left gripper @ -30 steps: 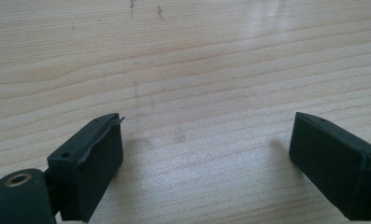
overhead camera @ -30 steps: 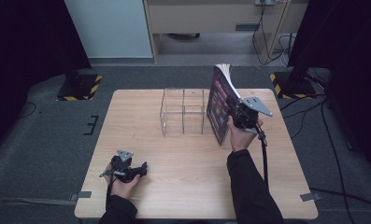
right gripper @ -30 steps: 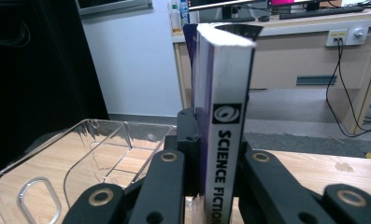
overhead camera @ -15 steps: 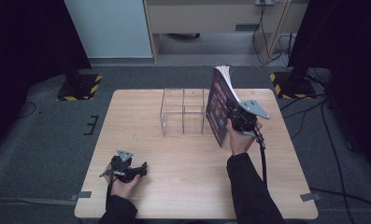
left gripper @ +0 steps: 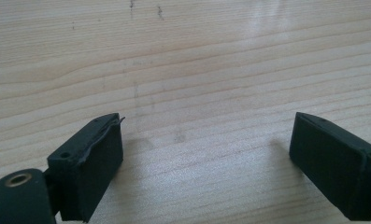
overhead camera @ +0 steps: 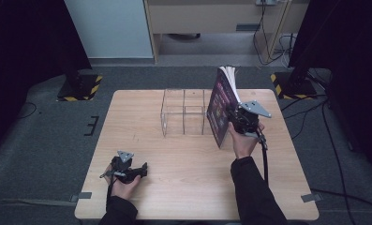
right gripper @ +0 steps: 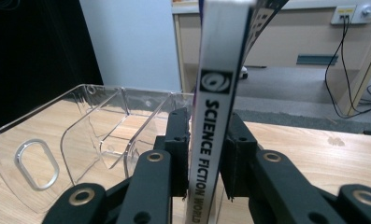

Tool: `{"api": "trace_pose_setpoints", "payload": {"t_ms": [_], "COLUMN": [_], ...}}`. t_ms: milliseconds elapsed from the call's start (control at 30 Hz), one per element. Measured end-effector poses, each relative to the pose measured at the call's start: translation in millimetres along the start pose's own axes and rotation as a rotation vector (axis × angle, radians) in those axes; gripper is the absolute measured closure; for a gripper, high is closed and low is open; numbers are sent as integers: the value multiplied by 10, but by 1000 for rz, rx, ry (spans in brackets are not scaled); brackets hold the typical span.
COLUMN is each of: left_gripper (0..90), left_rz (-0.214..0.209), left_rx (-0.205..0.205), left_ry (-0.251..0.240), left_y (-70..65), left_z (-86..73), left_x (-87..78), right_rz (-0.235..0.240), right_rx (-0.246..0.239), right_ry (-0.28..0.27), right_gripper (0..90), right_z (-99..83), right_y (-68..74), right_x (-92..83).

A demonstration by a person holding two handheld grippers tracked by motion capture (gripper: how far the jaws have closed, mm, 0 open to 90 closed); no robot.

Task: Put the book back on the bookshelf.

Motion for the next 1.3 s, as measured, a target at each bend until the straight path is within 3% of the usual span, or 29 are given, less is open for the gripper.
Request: {"api": "trace_pose_setpoints", "payload": {"t_ms": [33, 200, 633, 767, 933, 1033, 1067, 1300], "left_gripper": [90, 90, 90, 90, 90, 90, 90, 90], "left_rz": [0, 0, 0, 0, 0, 0, 0, 0], "left_rx": [0, 1, 0, 0, 0, 0, 0, 0], "left_ry": [0, 0, 0, 0, 0, 0, 0, 0], "left_y": [0, 1, 0, 0, 0, 0, 0, 0], "left_z": [0, 0, 0, 0, 0, 0, 0, 0], "left_x": [0, 0, 0, 0, 0, 0, 0, 0], "right_rz": [-3, -11, -87, -98, -86, -83, -81, -51], "right_rx": [1, 8, 68, 70, 67, 47, 32, 29], "right_ry": [10, 13, -119, -115, -71, -62, -71, -48], "right_gripper": [811, 828, 830, 828, 821, 779, 715, 525], "right_z": [-7, 3, -82, -76, -47, -29, -2, 93], "right_y": [3, 16, 41, 52, 32, 24, 28, -22], "right_x": [11, 16, 56, 67, 64, 49, 22, -27]}}
Point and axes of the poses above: each handheld gripper's, and its own axes: x roughly forward along the jaws, z roughly out of its top, y roughly to its left, the point moved 4 cm from there along x, roughly forward along the jaws, and after that the axes turned 2 degrees about -y, right-handed, at the moved point
